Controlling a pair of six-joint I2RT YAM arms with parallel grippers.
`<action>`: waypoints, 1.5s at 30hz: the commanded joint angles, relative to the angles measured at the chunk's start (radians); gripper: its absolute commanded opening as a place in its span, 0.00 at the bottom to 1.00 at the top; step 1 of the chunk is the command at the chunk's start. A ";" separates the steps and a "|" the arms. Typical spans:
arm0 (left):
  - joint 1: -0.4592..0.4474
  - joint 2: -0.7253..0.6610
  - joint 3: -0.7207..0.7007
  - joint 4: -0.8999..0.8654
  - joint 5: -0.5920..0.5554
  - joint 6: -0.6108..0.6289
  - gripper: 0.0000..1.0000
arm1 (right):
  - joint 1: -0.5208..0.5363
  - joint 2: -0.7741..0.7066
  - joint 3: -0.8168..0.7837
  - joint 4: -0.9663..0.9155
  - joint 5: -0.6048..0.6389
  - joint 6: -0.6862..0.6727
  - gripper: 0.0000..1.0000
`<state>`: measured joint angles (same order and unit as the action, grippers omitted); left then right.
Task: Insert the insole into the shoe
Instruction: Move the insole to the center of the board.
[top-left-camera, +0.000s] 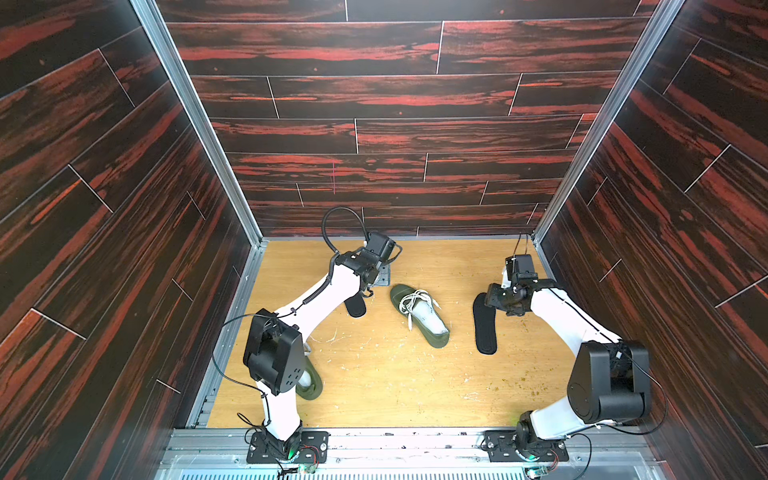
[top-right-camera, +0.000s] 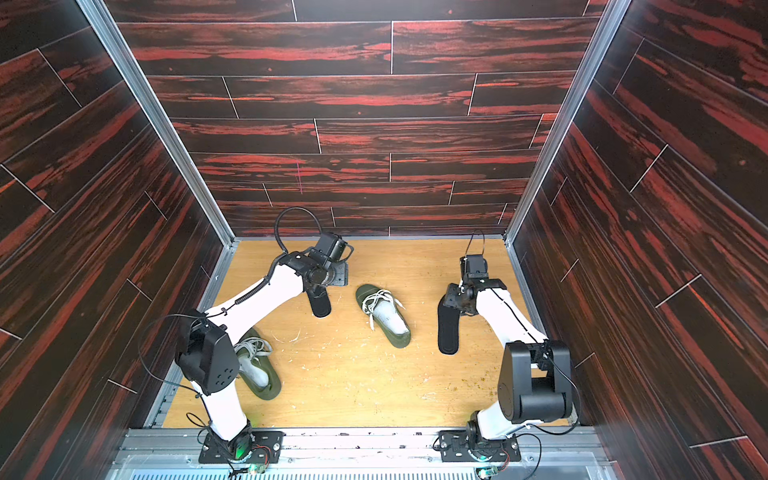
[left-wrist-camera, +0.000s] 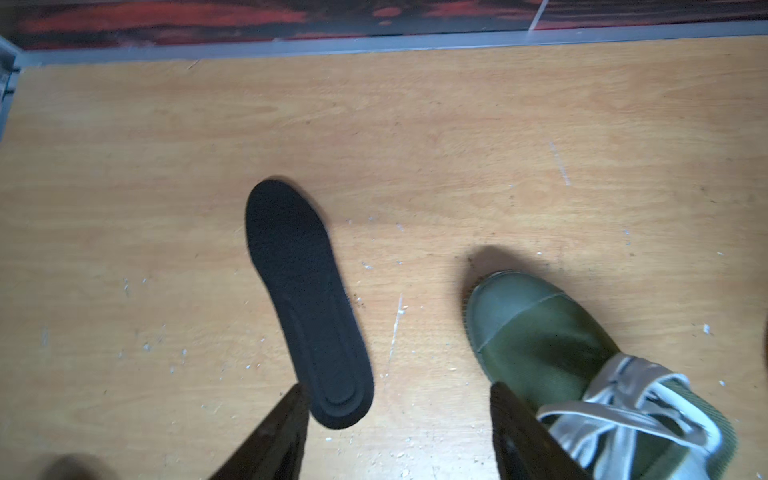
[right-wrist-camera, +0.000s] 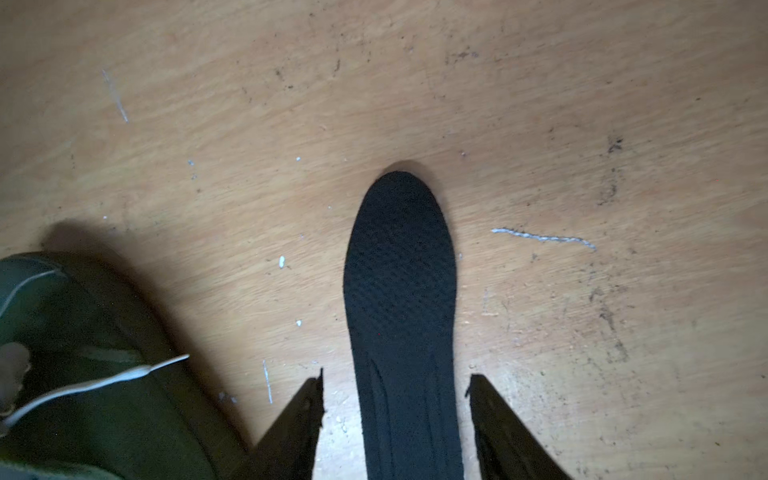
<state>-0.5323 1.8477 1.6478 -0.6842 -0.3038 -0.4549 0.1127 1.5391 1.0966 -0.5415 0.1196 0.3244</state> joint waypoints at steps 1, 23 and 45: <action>0.096 -0.015 -0.025 -0.077 -0.039 -0.100 0.70 | 0.064 -0.007 -0.008 0.007 -0.015 -0.013 0.59; 0.316 0.256 -0.120 0.204 0.176 -0.314 0.45 | 0.171 -0.033 0.005 0.054 -0.088 0.003 0.56; 0.282 -0.003 -0.453 0.337 0.329 -0.277 0.00 | 0.514 0.106 0.179 0.190 -0.267 0.081 0.55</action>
<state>-0.2256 1.9251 1.2591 -0.3527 -0.0162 -0.7021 0.5690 1.5578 1.2407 -0.4210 -0.1196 0.3412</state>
